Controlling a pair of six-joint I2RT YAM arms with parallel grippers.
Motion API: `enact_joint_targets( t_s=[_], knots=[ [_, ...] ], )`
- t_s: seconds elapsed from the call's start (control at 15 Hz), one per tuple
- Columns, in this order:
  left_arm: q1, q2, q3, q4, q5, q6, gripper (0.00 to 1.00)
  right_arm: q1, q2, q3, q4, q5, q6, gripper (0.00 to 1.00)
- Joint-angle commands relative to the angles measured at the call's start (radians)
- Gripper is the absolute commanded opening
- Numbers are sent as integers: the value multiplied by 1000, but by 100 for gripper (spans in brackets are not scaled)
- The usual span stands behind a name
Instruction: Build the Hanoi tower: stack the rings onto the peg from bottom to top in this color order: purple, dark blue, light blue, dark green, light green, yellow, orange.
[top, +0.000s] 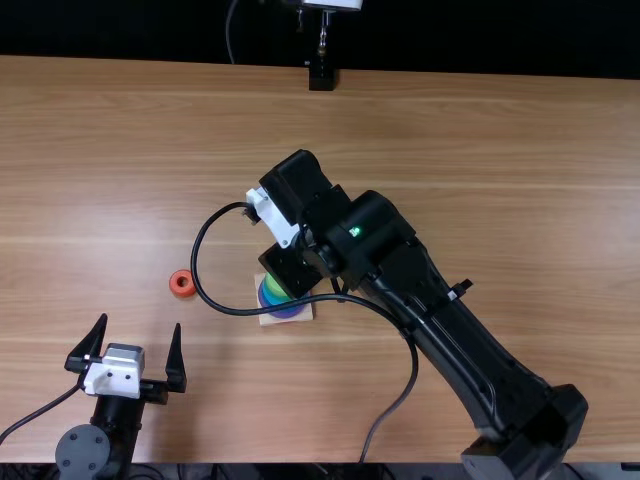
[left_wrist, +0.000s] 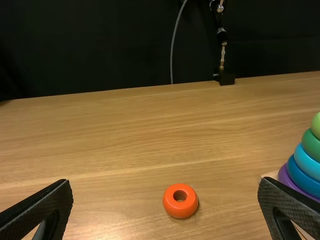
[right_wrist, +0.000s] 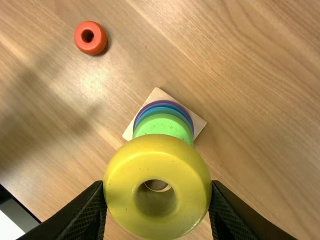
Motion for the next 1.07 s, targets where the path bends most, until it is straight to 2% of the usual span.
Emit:
enact_joint_targets(
  t_s=[0.0,0.13,0.2,0.27,0.33,0.4,0.73,0.93,1.0],
  knots=[
    [15,-15,-12,-29,-1,4,100,-2,-32,-19,2,-2,0,0],
    [15,-15,-12,-29,-1,4,100,-2,-32,-22,2,-2,0,0],
    [15,-15,-12,-29,-1,4,100,-4,-32,-22,2,-2,0,9],
    [15,-15,-12,-29,-1,4,100,-4,-31,-23,2,0,0,49],
    [15,-15,-12,-29,-1,4,100,-4,-32,-23,2,0,0,85],
    [15,-15,-12,-29,-1,4,100,-2,-32,-28,2,2,-1,100],
    [15,-15,-12,-29,-1,4,100,-4,-32,-17,37,2,0,100],
    [15,-15,-12,-29,-1,4,100,-18,-54,6,216,5,4,100],
    [15,-15,-12,-29,-1,4,100,-57,-112,1,291,35,8,100]
  ],
)
